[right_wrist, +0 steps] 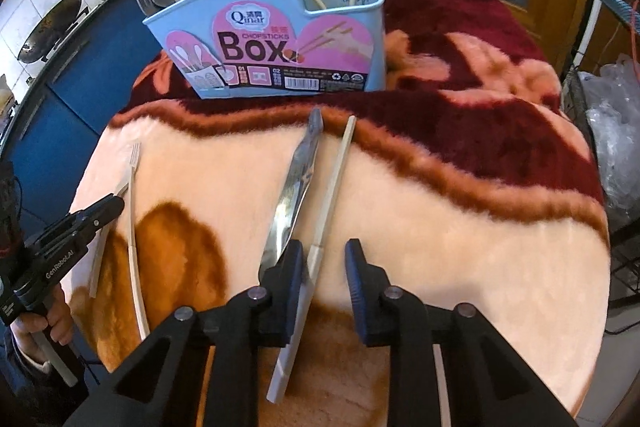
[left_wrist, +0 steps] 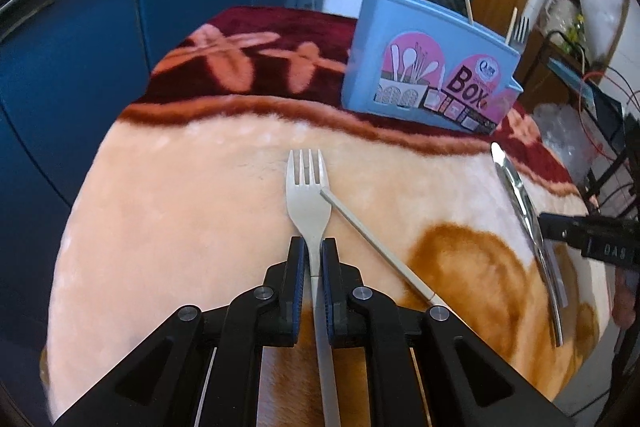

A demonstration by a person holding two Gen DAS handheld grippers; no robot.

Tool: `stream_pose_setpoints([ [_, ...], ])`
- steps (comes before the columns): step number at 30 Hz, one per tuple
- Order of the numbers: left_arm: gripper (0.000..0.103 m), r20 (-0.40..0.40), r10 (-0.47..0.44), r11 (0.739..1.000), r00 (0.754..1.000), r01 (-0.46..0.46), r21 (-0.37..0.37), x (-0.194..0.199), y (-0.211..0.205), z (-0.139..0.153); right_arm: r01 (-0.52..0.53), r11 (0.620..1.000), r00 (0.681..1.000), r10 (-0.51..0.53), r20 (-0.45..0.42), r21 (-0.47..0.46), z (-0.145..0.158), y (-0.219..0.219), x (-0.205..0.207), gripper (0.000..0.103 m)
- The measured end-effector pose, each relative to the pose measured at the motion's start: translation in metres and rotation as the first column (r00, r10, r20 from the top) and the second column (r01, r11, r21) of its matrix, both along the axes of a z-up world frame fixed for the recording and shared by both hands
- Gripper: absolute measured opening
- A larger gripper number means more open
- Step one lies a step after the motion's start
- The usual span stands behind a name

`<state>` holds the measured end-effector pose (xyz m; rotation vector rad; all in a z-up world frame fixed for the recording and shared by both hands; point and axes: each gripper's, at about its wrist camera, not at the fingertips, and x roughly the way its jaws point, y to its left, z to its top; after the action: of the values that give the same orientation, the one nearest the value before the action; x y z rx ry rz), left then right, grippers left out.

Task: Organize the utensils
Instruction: 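Grasp another white plastic fork with the left tool while the right tool grasps a white chopstick, then lift the plastic fork and white chopstick into the caddy and open both tools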

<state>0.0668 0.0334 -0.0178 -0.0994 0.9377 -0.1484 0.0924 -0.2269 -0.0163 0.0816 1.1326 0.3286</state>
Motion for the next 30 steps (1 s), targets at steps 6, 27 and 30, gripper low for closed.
stream_pose_setpoints([
  [6, 0.010, -0.032, -0.040, 0.999, 0.999, 0.040, 0.013, 0.011, 0.001, 0.000, 0.002, 1.000, 0.999, -0.001, -0.042, 0.025, -0.001, -0.005, 0.014, 0.018],
  [27, 0.007, 0.242, 0.085, 0.996, 0.967, -0.085, -0.011, -0.012, 0.027, 0.055, 0.048, 0.982, 0.987, -0.075, 0.145, 0.183, 0.029, -0.022, -0.011, 0.009],
  [30, 0.007, 0.304, 0.085, 0.996, 0.949, -0.075, -0.041, -0.013, 0.022, 0.068, 0.050, 0.975, 0.970, -0.099, 0.222, 0.217, 0.043, -0.023, -0.017, 0.009],
])
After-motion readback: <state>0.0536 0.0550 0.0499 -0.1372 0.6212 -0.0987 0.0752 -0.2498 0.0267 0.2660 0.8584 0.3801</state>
